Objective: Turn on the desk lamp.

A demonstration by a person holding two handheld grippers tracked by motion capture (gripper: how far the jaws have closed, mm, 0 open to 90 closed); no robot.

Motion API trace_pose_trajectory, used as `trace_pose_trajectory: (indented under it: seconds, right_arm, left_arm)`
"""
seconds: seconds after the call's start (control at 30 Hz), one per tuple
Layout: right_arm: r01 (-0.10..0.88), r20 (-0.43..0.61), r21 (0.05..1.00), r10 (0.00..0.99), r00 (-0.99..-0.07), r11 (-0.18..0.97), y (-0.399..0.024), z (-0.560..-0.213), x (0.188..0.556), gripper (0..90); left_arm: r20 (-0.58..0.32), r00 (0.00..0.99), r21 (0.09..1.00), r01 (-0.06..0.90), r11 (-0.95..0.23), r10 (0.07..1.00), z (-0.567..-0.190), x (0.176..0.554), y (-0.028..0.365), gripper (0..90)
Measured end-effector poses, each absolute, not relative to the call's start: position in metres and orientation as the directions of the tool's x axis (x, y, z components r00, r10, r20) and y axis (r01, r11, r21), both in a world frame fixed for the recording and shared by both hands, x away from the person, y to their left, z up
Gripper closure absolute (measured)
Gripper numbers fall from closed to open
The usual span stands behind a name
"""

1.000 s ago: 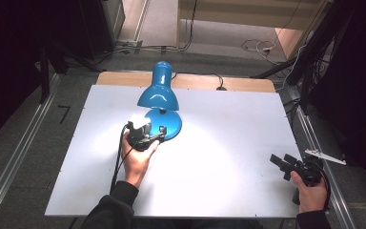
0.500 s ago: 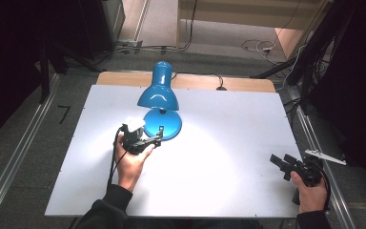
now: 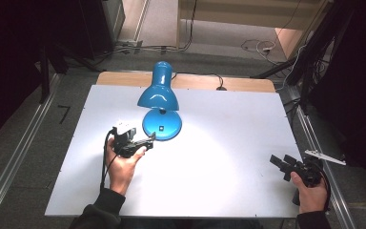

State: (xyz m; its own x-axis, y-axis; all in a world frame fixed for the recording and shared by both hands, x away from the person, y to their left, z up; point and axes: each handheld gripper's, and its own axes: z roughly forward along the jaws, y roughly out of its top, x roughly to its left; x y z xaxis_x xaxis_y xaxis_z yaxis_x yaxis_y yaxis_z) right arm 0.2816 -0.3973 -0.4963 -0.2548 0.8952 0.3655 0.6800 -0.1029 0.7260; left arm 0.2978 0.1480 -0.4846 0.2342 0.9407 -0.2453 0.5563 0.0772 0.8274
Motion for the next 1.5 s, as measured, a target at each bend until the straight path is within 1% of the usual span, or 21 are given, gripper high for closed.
trace_pose_trajectory:
  seconds: [0.1,0.53,0.9,1.5]
  right_arm:
    - [0.677,0.355,0.729,0.900,-0.252,-0.098,-0.397,-0.496,0.282,21.5]
    - [0.677,0.352,0.729,0.902,-0.249,-0.098,-0.398,-0.497,0.281,21.5]
    - [0.679,0.352,0.728,0.902,-0.251,-0.096,-0.398,-0.497,0.281,21.4]
    - [0.678,0.348,0.729,0.904,-0.249,-0.093,-0.397,-0.496,0.280,21.4]
  left_arm:
    - [-0.274,0.222,0.819,0.564,0.106,0.936,-0.485,0.295,0.154,21.1]
    - [-0.253,0.214,0.820,0.566,0.092,0.943,-0.486,0.287,0.165,21.1]
    - [-0.255,0.192,0.815,0.569,0.104,0.948,-0.489,0.277,0.177,20.5]
    - [-0.246,0.201,0.809,0.581,0.087,0.948,-0.488,0.259,0.187,19.0]
